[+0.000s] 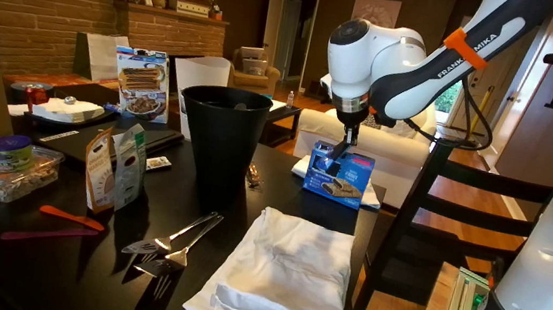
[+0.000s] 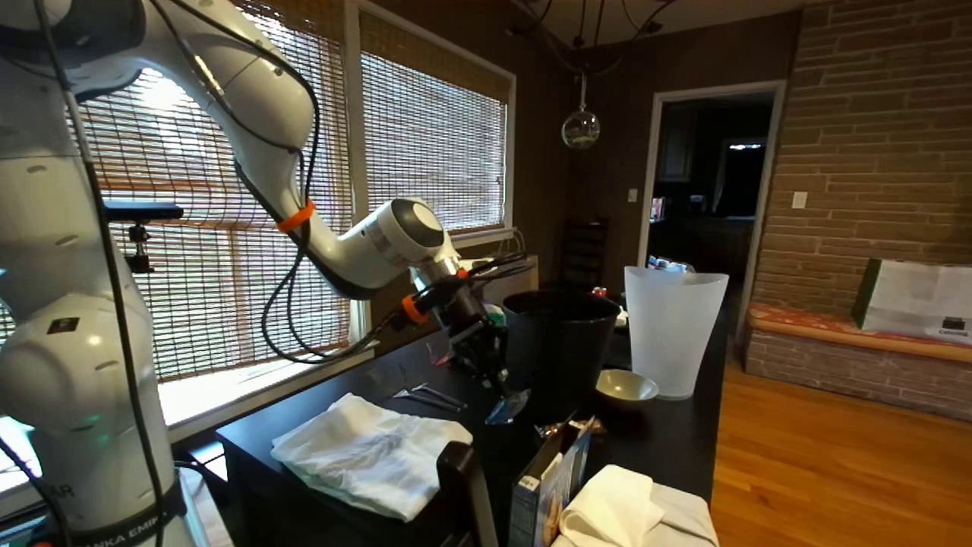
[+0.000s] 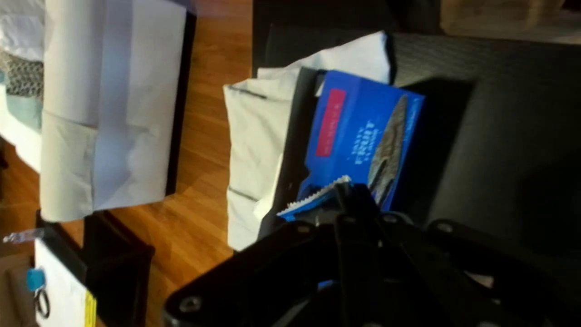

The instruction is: Put the granola bar into the box

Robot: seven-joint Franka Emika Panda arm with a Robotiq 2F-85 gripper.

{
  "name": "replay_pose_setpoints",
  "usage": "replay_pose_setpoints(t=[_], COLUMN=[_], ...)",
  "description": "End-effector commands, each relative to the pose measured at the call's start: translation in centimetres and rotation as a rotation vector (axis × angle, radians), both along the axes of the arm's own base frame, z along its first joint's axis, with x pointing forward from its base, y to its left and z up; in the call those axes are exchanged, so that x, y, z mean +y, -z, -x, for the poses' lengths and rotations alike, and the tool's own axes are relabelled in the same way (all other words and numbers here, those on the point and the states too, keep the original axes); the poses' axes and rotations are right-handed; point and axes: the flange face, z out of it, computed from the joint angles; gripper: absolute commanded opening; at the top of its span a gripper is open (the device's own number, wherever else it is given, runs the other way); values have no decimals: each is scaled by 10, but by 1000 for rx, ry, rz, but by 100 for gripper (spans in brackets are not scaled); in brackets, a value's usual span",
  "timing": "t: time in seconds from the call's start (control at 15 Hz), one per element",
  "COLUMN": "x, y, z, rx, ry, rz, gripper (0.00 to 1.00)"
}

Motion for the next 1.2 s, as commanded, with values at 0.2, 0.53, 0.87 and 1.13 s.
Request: replay_pose_setpoints(t=[0.2,0.53,0.87,1.13], x=[30,33,38,43], y=[47,86,106,120], z=[15,11,6,-3], rx=[-16,-104,-127,-163], ry=[302,419,460,453], rz=[-111,-183,-222,-297], gripper=[1,1,49,76])
